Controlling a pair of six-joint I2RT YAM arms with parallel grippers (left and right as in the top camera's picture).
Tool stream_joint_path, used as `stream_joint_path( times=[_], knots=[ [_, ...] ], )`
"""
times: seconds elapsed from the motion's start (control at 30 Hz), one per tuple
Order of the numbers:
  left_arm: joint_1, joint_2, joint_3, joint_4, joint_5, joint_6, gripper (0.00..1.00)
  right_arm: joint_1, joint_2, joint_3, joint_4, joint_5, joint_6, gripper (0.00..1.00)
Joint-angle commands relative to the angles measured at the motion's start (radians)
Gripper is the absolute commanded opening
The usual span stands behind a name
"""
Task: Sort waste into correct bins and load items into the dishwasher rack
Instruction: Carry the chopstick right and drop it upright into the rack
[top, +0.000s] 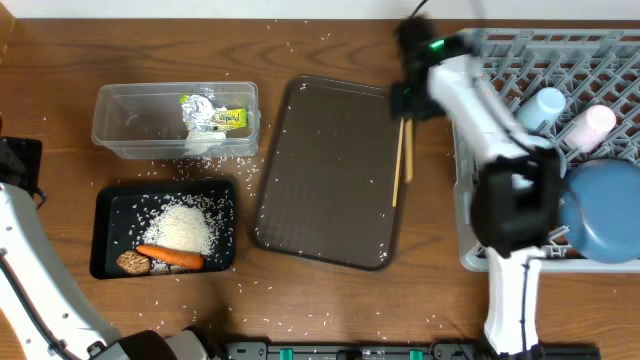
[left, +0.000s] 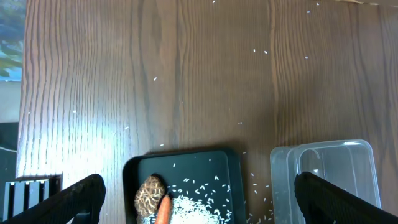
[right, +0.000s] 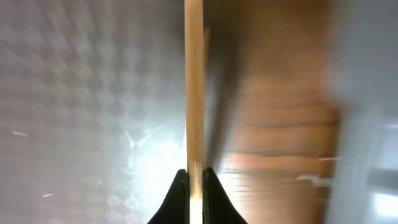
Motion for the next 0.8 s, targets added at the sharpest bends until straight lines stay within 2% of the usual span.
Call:
stream_joint_path(
  times=[0.0,0.17,0.3,0.47,0.77],
  knots=[
    [0.005,0.002,0.005,-0.003,0.003,0.002,0.98,-0.109,-0.151,0.066,0.000,0.004,-0.104,0.01],
    [0.005,0.002,0.005,-0.003,0.003,0.002,0.98,-0.271,-0.240,0.072,0.025,-0.130,-0.291,0.01],
    [0.005,0.002,0.005,-0.003,0.003,0.002,0.98,-0.364,-0.237,0.068,0.021,-0.228,-0.413,0.01],
    [0.005,0.002,0.005,-0.003,0.003,0.002,0.98,-0.397,-0.189,0.064,0.003,-0.298,-0.439,0.01],
    [0.005,0.002,0.005,-0.003,0.003,0.002,0.98,-0.335,-0.101,0.064,0.026,-0.357,-0.430,0.01]
  ],
)
